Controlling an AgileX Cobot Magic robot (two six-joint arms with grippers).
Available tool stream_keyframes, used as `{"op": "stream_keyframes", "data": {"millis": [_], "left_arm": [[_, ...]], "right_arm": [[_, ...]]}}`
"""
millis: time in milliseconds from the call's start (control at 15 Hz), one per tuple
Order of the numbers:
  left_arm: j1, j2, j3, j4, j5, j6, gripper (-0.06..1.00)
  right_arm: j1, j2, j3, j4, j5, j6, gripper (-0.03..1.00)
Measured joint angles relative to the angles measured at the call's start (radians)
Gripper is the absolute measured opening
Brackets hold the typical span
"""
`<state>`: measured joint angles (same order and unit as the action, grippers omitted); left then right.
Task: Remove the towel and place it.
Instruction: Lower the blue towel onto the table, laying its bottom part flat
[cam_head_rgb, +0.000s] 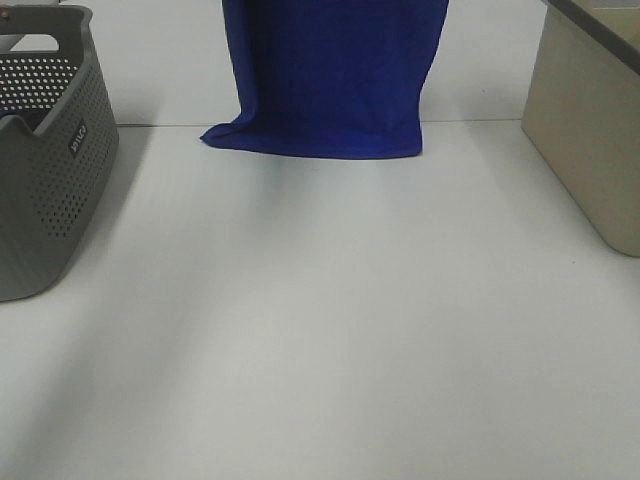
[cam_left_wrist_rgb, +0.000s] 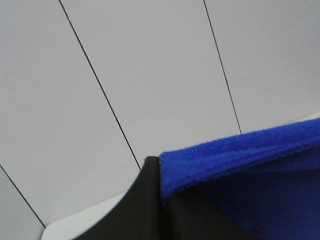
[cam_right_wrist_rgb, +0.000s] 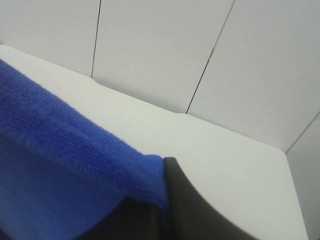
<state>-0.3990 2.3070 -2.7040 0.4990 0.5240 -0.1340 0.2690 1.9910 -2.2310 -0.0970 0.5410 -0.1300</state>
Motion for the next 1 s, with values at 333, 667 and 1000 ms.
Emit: {"op": "stream_keyframes", "data": {"millis": [333,667,1000], "left_arm": [[-0.002,-0.145,0.0,-0.275,0.411,0.247,0.0],[-0.007,-0.268,-0.001,-0.321,0.667,0.293,0.0],[-0.005,-0.3,0.005,-0.387,0.69,0.296,0.0]], "right_arm": [[0.003,-0.088,-0.021,0.123,0.272,0.0,0.02],[0.007,-0.199,-0.024,0.267,0.447,0.0,0.02],[0.007,-0.213,-0.024,0.313,0.613,0.0,0.02]]}}
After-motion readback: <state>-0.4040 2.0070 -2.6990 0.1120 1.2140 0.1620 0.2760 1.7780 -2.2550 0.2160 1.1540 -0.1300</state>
